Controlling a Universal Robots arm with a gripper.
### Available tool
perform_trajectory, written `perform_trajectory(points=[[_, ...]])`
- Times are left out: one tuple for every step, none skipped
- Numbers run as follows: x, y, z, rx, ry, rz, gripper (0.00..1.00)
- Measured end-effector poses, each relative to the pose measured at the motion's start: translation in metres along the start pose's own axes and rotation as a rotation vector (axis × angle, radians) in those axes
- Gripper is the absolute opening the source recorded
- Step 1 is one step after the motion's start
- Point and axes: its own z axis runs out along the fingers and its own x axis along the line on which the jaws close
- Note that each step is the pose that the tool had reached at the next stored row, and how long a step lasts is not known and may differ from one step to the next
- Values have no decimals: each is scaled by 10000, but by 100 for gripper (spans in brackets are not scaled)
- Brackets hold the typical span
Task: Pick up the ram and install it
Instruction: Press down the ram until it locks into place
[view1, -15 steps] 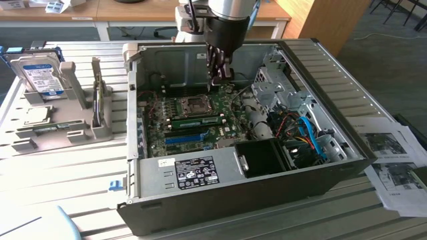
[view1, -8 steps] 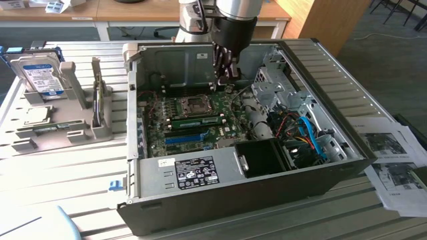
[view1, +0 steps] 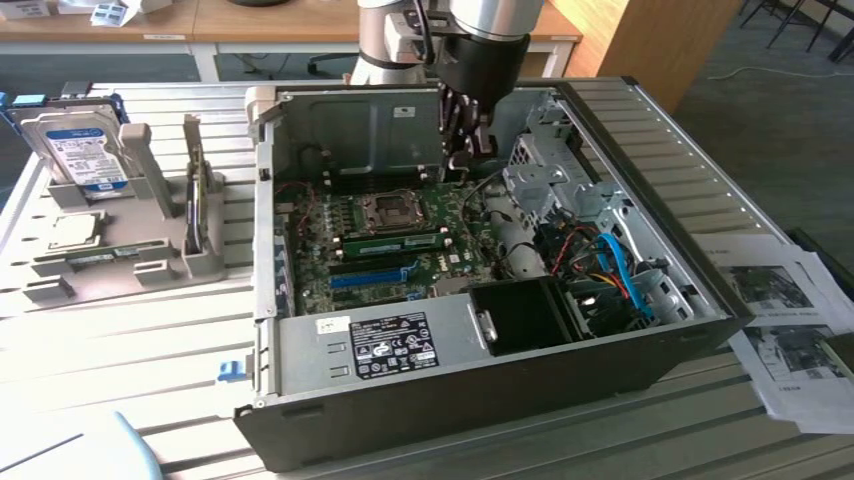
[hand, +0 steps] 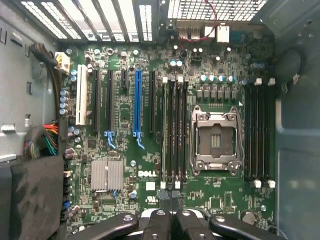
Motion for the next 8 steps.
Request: perform_trajectory(points=[[0, 0, 0, 0, 0, 0, 9], [0, 0, 0, 1, 0, 0, 9], [0, 0, 0, 0, 0, 1, 9], [0, 0, 0, 0, 0, 0, 9], [0, 0, 0, 0, 0, 0, 9], [0, 0, 0, 1, 0, 0, 9], [0, -1, 0, 1, -1, 0, 9], [0, 0, 0, 1, 0, 0, 9]])
